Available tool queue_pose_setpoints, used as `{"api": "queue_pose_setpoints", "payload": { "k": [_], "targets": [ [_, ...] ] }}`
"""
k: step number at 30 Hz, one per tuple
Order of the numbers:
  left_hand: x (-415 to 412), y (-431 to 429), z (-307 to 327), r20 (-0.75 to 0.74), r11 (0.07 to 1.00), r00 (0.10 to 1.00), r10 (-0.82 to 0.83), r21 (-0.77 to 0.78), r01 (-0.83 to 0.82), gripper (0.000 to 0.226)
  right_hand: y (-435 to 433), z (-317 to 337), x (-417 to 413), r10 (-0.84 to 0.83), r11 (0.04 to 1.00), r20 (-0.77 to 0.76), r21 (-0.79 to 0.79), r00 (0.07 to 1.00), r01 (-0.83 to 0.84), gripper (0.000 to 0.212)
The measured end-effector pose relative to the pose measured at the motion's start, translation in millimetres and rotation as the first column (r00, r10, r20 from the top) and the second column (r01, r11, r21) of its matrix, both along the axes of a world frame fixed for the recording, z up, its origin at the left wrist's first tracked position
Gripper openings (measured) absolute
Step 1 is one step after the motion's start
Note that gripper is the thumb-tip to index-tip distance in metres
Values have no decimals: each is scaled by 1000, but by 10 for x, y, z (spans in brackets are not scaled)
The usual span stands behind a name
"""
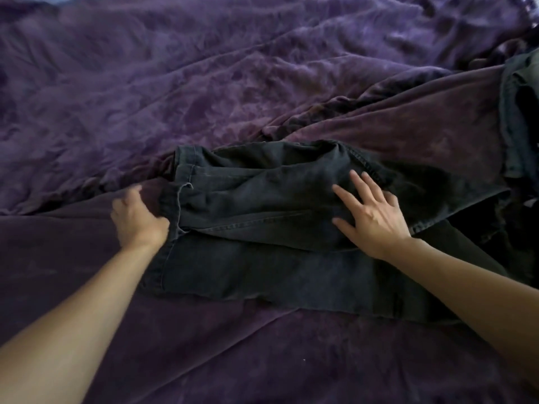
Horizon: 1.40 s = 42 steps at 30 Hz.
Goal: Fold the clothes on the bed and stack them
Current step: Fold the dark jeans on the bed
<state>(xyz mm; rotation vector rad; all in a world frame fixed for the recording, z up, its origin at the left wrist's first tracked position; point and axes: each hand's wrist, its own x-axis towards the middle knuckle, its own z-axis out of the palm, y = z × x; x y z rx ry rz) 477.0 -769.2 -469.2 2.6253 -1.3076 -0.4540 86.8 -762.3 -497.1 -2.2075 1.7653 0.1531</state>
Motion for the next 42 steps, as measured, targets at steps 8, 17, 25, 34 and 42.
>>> {"api": "queue_pose_setpoints", "payload": {
  "k": [8, 17, 25, 34, 42],
  "targets": [
    [-485, 232, -422, -35, 595, 733, -679, 559, 578, 64, -235, -287, -23, 71, 948, -201, 319, 977, -3, 69],
    [-1701, 572, -149, -114, 552, 552, -826, 35, 833, 51, 848, 258, -1019, -540, 795, 154, -231, 827, 561, 55],
    [-3291, 573, -317, -304, 240, 247, -920, 60, 969, 65, 1273, 176, -1916, -947, 314, 179, 345, 266, 884, 91],
    [-3248, 413, -431, -713, 437, 373, -593, 103, 894, 38, 1026, 411, -1873, -948, 318, 208, 624, 241, 714, 53],
    [-1634, 438, -72, -717, 973, 680, -155, 9, 231, 23, 657, 1573, -538, -645, 758, 657, 488, 391, 433, 29]
  ]
}}
